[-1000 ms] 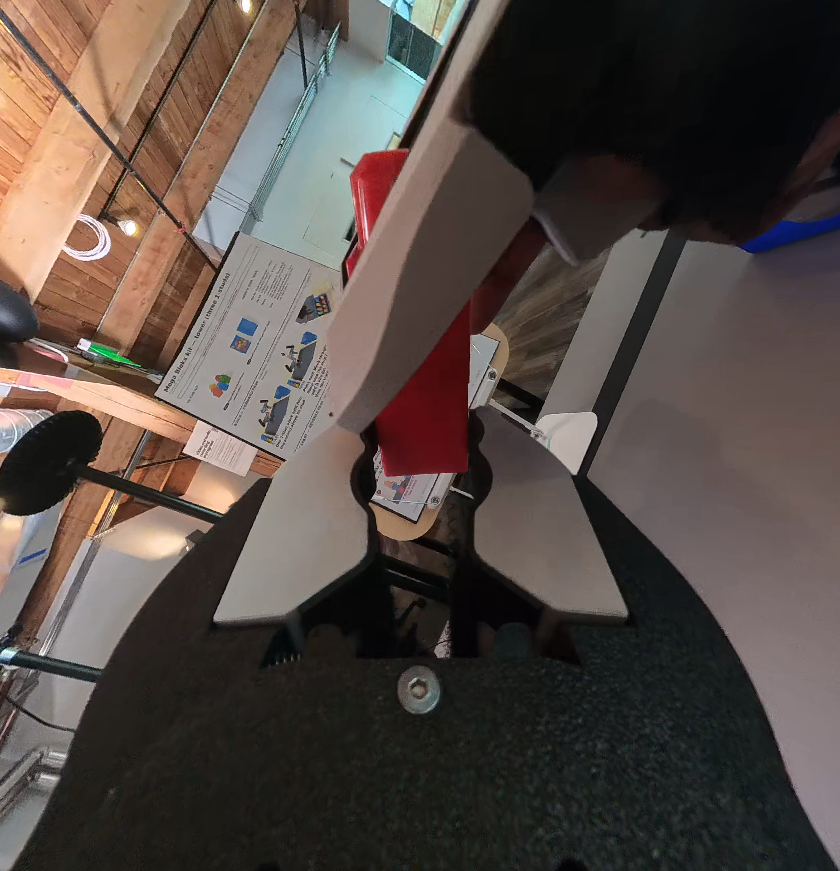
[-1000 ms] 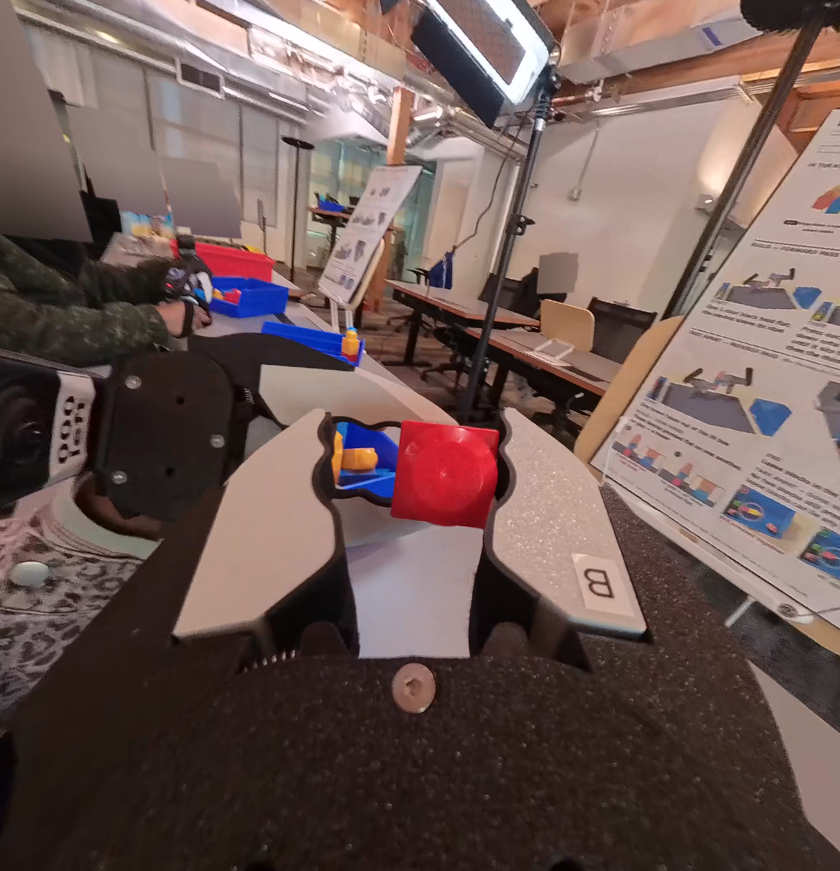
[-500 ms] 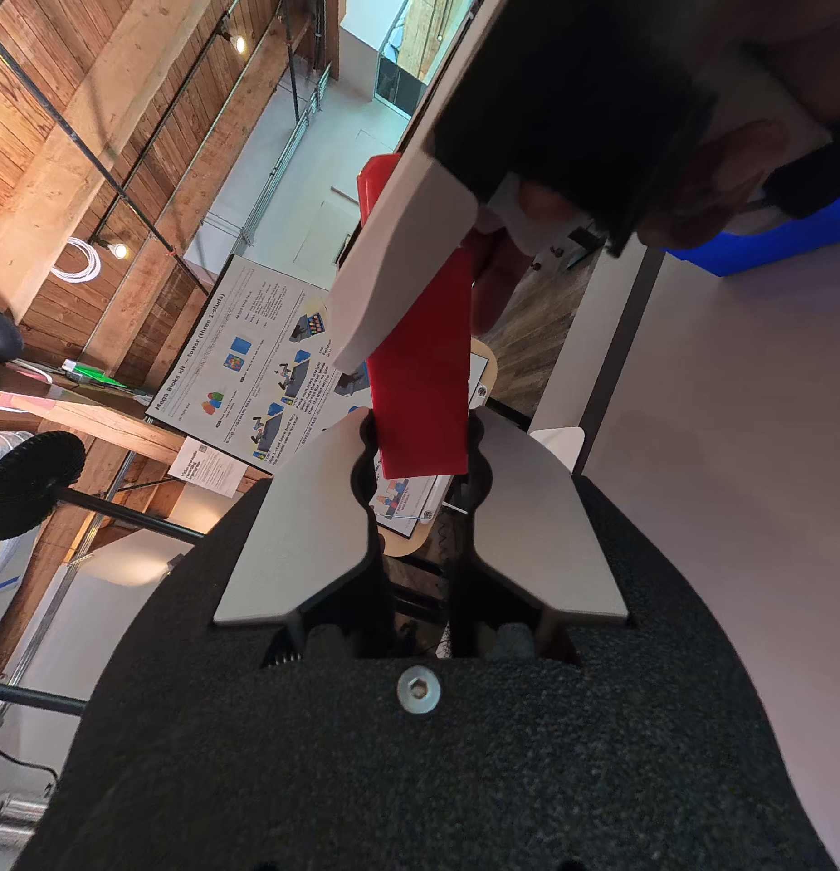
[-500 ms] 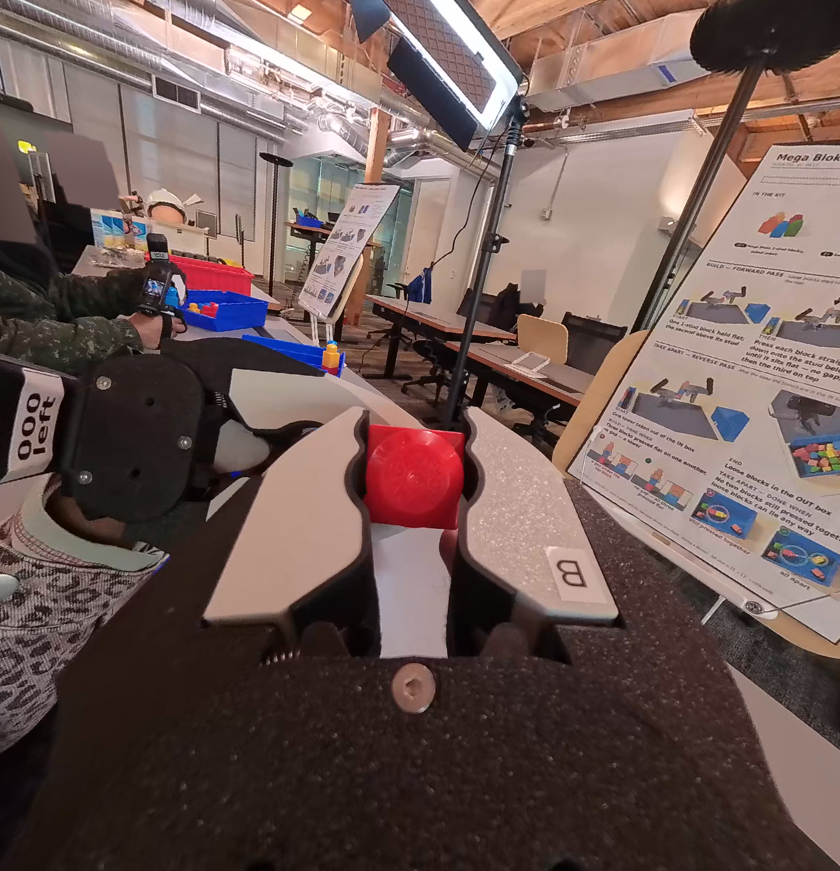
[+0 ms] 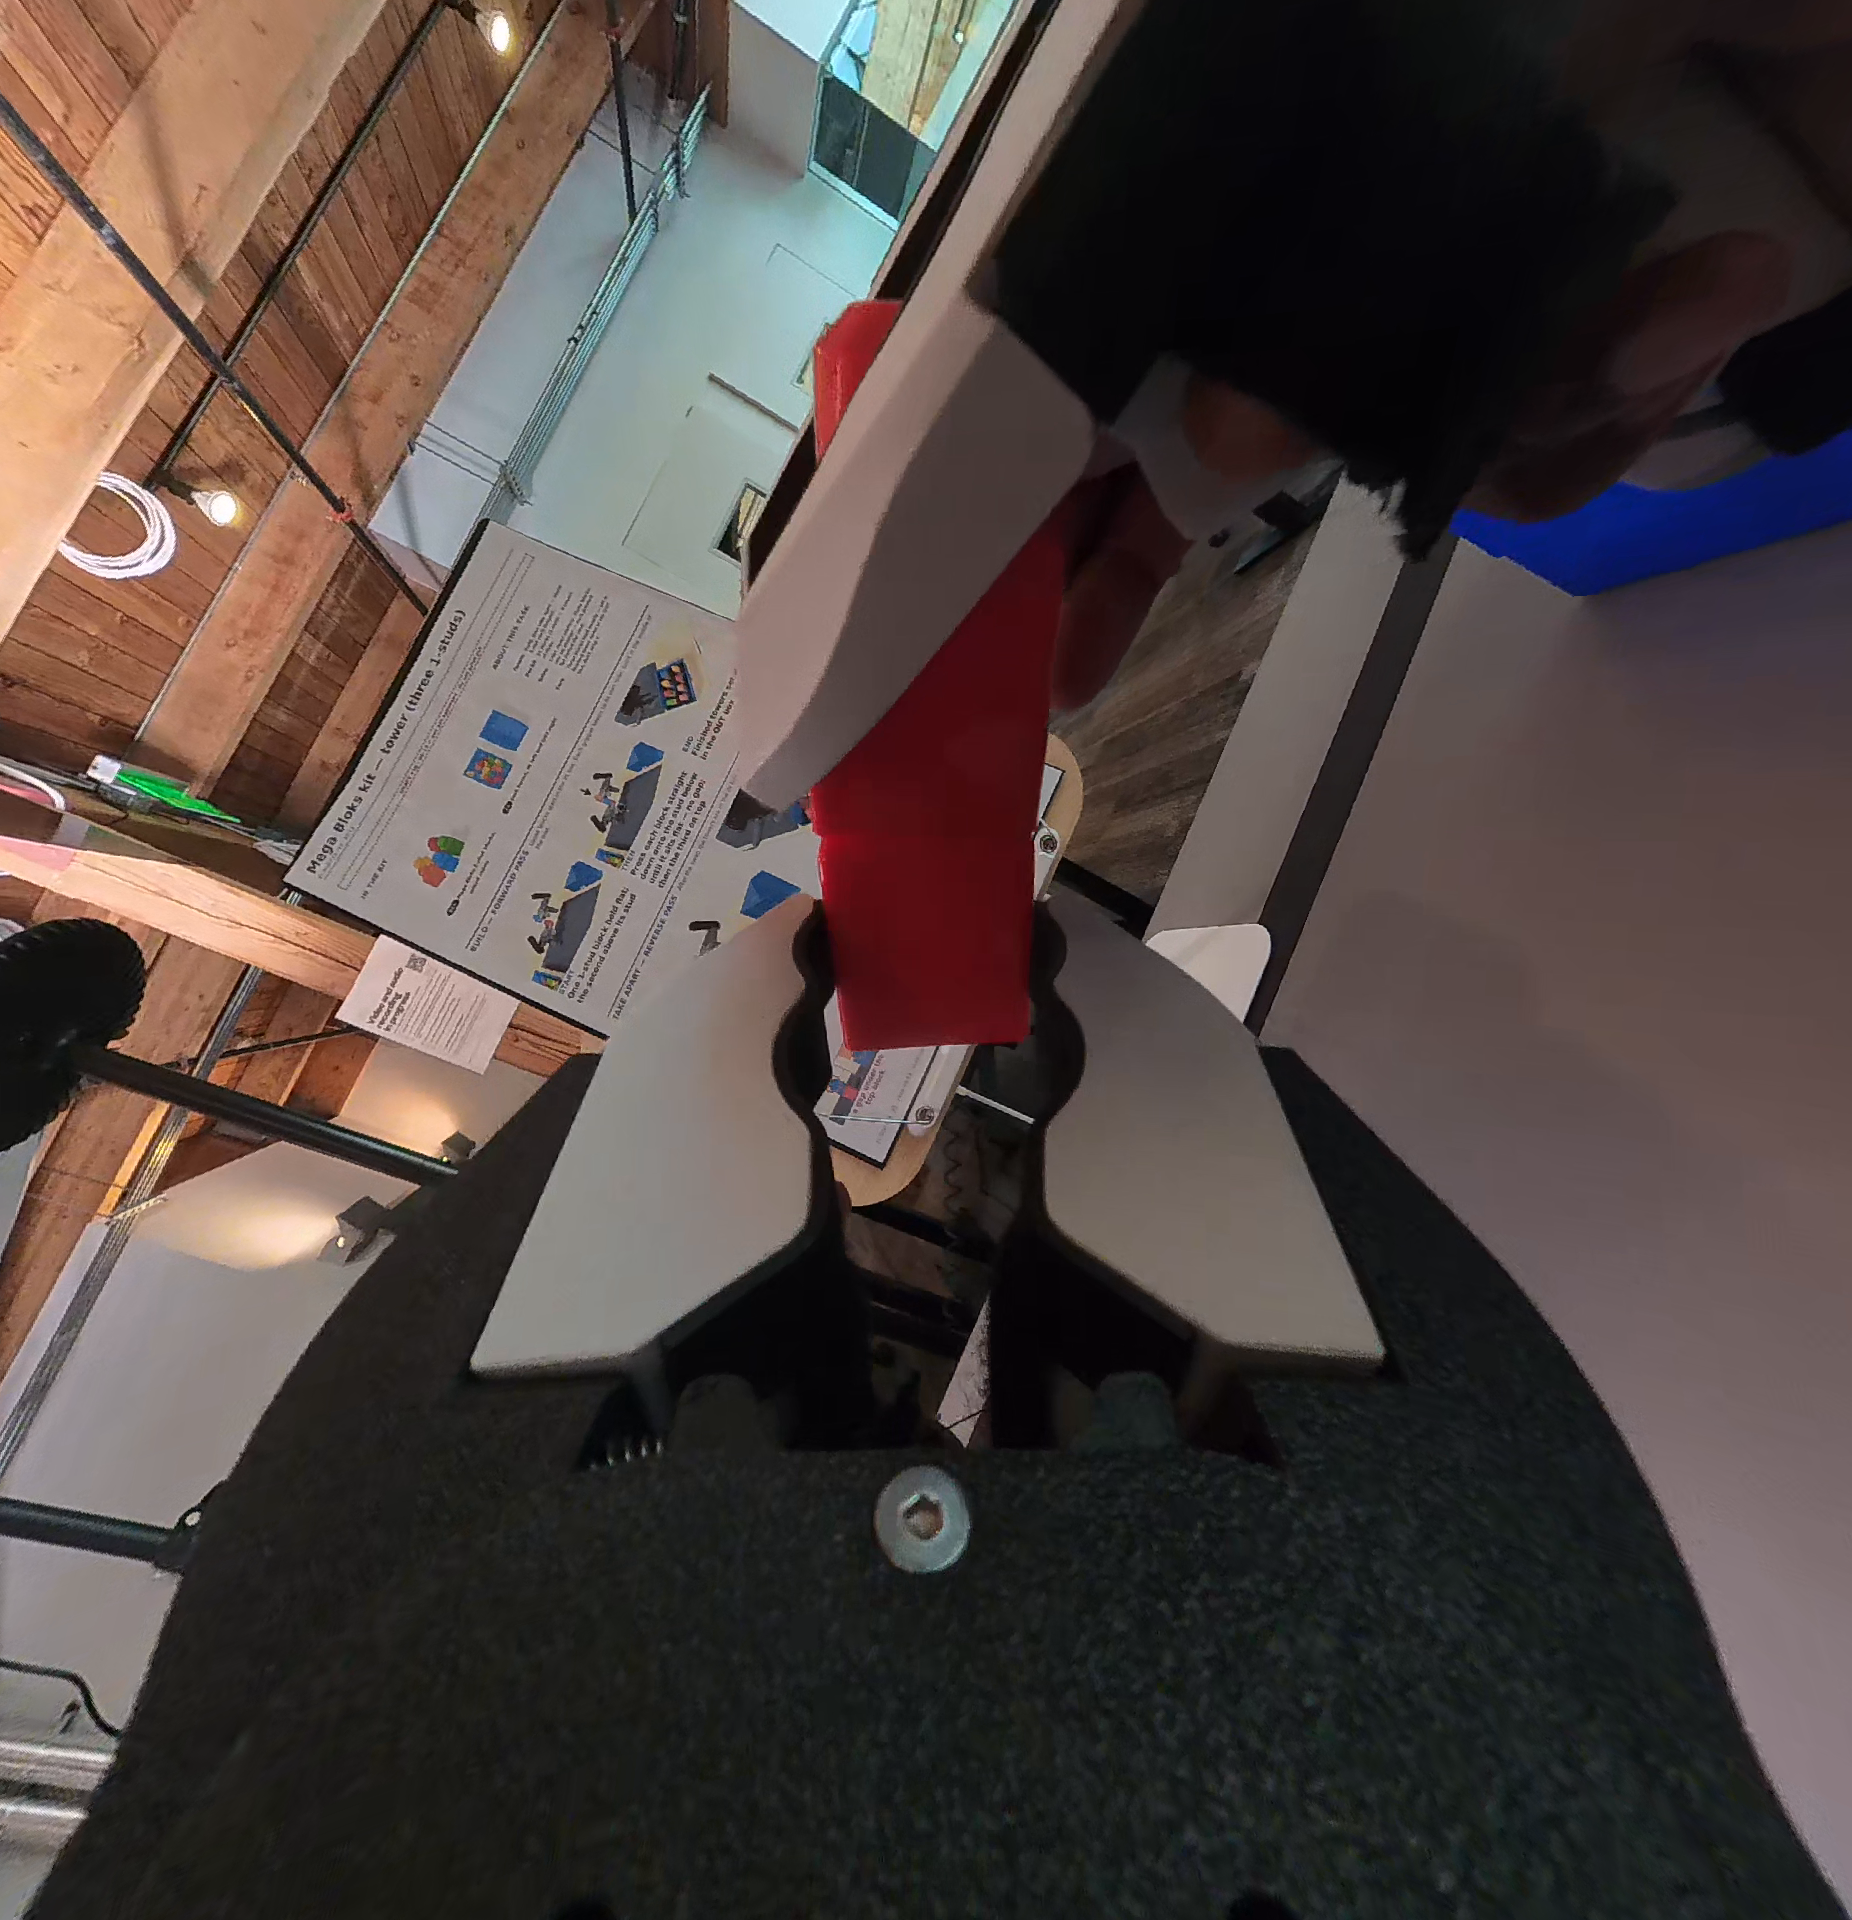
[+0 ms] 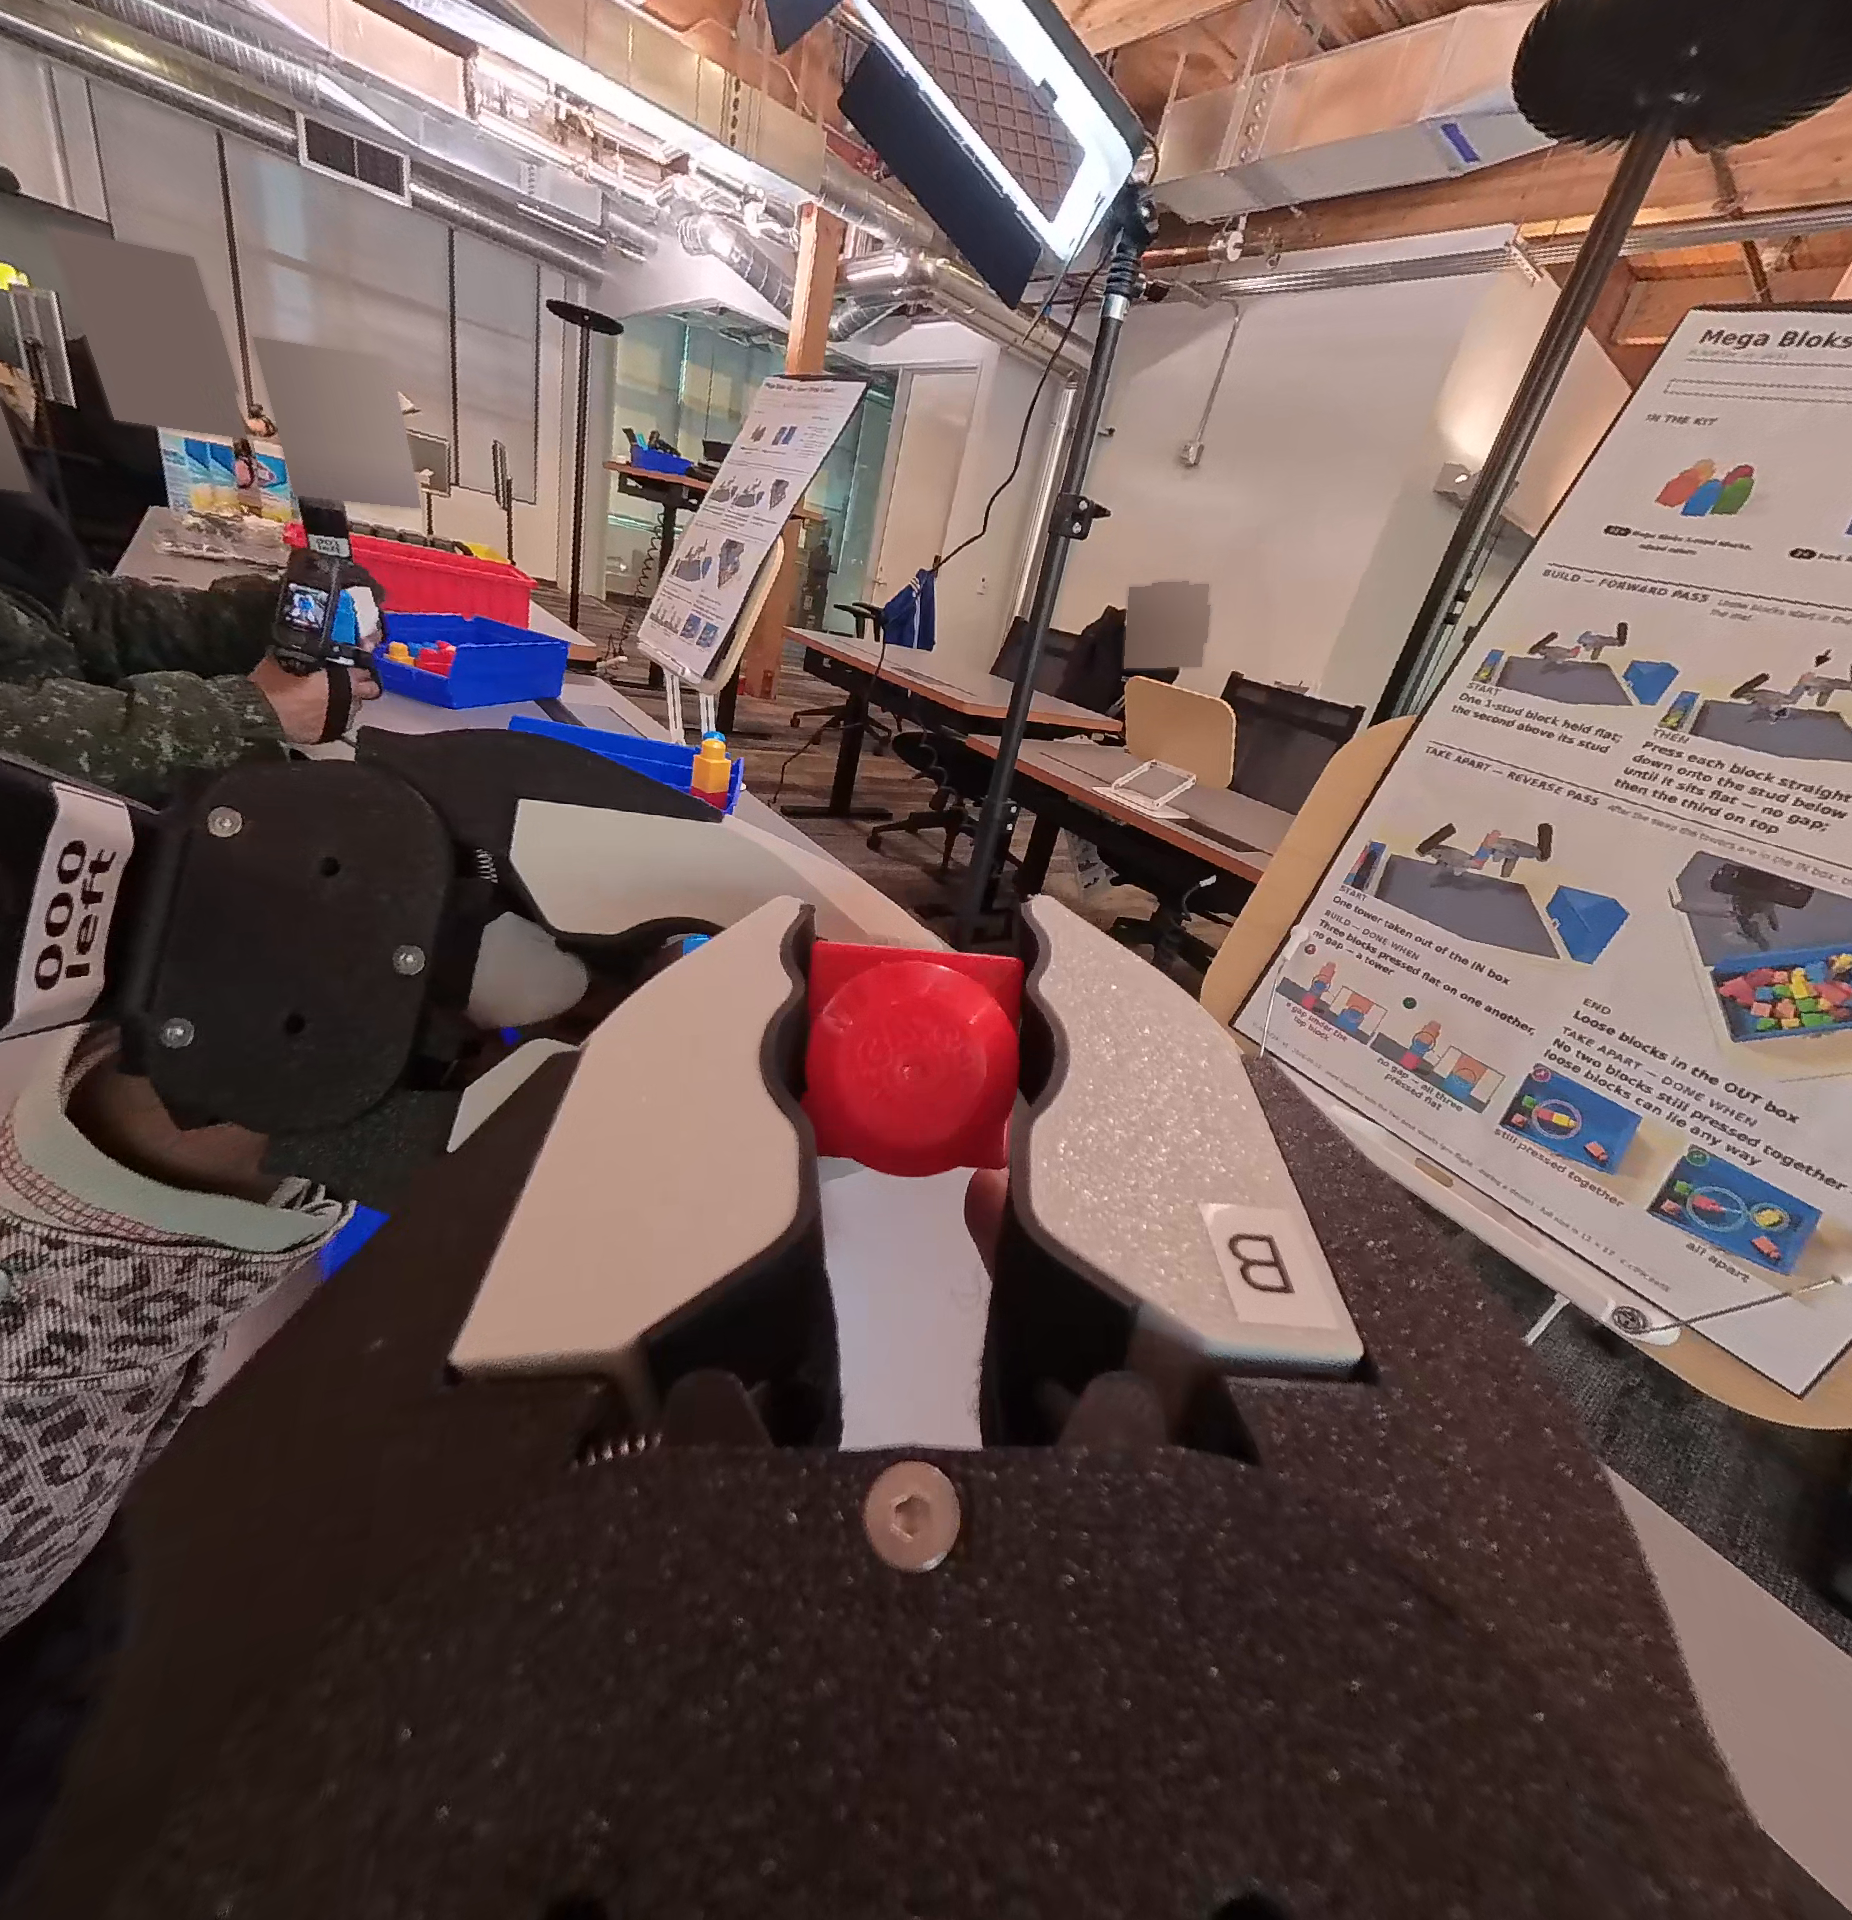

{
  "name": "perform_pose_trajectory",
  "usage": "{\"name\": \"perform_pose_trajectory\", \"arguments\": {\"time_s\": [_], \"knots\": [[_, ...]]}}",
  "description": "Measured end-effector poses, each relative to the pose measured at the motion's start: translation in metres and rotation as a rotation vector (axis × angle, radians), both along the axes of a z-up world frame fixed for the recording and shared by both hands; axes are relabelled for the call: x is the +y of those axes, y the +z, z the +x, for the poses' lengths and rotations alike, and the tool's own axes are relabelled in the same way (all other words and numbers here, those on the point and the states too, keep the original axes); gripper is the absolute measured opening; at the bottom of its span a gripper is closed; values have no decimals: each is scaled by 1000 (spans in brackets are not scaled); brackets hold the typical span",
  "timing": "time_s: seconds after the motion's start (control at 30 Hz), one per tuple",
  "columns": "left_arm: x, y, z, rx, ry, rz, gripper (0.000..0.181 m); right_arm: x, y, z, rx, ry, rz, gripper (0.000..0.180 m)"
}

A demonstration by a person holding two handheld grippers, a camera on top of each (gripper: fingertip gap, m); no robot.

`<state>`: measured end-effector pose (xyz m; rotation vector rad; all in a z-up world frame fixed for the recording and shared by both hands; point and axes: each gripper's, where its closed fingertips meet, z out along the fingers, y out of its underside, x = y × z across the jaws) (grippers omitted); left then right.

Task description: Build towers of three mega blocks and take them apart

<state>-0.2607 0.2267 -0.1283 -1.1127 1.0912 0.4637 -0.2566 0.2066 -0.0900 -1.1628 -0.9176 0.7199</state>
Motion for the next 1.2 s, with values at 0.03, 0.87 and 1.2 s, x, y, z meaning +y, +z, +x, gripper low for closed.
{"name": "perform_pose_trajectory", "arguments": {"time_s": [0.03, 0.87, 1.2], "knots": [[1, 0, -1, -1, 6, -5, 36, 0, 1, 0, 5, -1, 0, 36], [-6, 41, -76, -519, -80, -50, 36, 135, -219, 340, -482, -1182, -772, 36], [-6, 38, -75, -504, -77, -55, 36, 135, -269, 348, -576, -1171, -933, 43]]}}
